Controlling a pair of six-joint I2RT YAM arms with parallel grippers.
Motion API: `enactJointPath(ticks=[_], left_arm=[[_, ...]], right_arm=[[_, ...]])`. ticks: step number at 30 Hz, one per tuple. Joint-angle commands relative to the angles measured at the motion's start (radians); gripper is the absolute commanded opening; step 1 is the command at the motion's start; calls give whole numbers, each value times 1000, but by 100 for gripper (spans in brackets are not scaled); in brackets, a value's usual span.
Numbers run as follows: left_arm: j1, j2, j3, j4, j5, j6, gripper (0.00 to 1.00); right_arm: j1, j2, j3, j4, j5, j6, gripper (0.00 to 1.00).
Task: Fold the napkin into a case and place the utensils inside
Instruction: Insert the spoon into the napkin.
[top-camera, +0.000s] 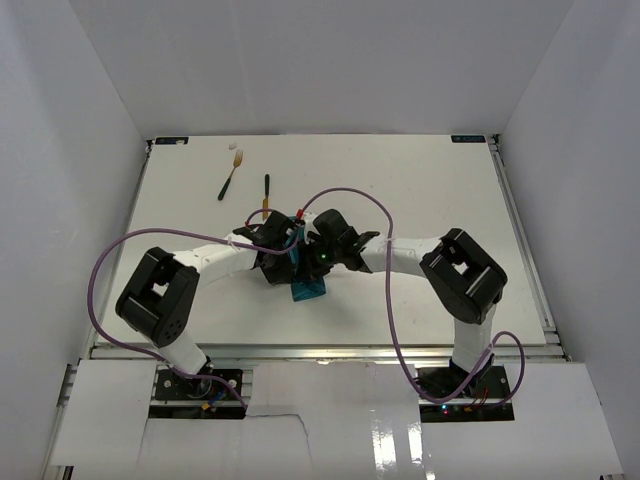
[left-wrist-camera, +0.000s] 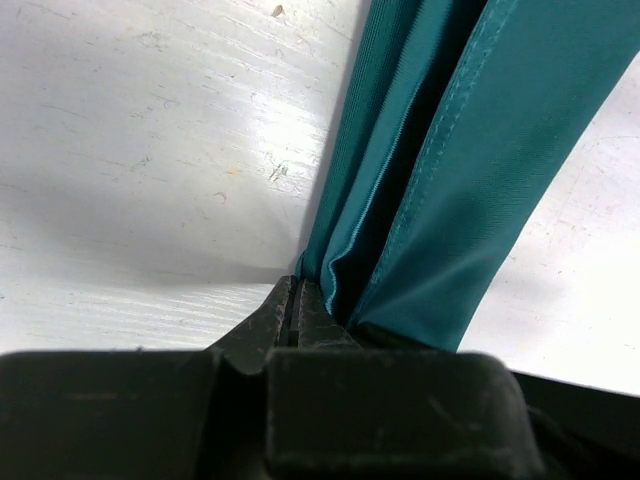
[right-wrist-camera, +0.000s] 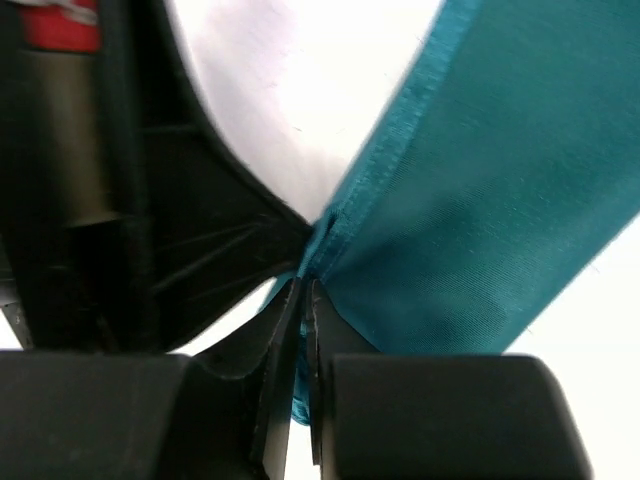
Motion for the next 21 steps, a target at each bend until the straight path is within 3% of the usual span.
enactJointPath(ticks=[1,5,16,21], left_arm=[[4,-29,-6,6,-27,-14,0],[4,-35,-13,4,-28,-15,0],[4,-66,-32,4,-36,-15,0],[4,-61,-33,4,-42,-15,0]], right_arm=[[9,-51,8,61,-55,-17,12],[4,-85,20,57,3,-18,16],[-8,-99,-18,-53,184,-57,15],[-16,-73,-12,-55,165,-67,15]])
